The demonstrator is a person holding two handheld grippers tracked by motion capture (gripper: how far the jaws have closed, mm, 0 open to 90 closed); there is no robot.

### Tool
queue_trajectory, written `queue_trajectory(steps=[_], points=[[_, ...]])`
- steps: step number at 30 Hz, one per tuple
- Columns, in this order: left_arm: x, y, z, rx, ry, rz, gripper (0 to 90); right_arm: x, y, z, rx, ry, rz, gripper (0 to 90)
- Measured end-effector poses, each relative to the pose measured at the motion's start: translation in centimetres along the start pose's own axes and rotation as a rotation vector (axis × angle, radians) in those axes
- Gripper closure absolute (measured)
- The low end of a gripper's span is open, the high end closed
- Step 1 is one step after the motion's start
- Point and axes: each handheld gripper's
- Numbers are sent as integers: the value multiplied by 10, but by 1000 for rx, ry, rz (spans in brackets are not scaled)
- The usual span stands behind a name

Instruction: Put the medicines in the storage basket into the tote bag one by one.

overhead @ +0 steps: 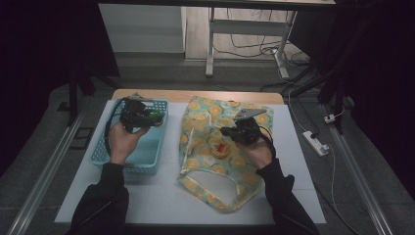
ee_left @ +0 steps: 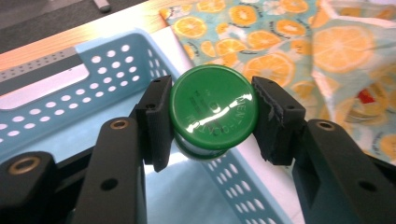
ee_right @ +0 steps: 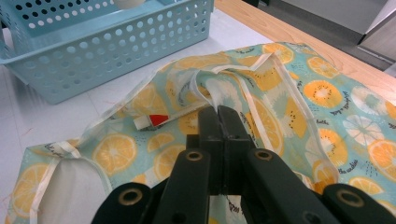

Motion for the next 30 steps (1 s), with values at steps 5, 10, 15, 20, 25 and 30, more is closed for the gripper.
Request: queue_trajectory(steps=[5,10,15,20,25,30], points=[[-6,-8,0,14,-18,-19,519,0,0,0,1,-1,0,900],[-10,-20,0,36,-33,-48,519,-1,0,0,1,-4,0,900],[-9,-34,2,61,-29,-93,519,0,0,0,0,-2,1,900],[-6,-47,4,85,-23,-133,519,0,0,0,0,-4,1,900],[-3,-60,6,109,-20,-174,519,0,0,-1,0,-3,0,900],[4,-77,9,144,-7,-214,519,1,0,0,-1,-3,-1,900]])
Point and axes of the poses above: each handheld gripper's, and its own axes: x roughly forward along the jaws, z roughly out of its top, y roughly to its left, and after that the axes turned 3 degrees about x, right-handed
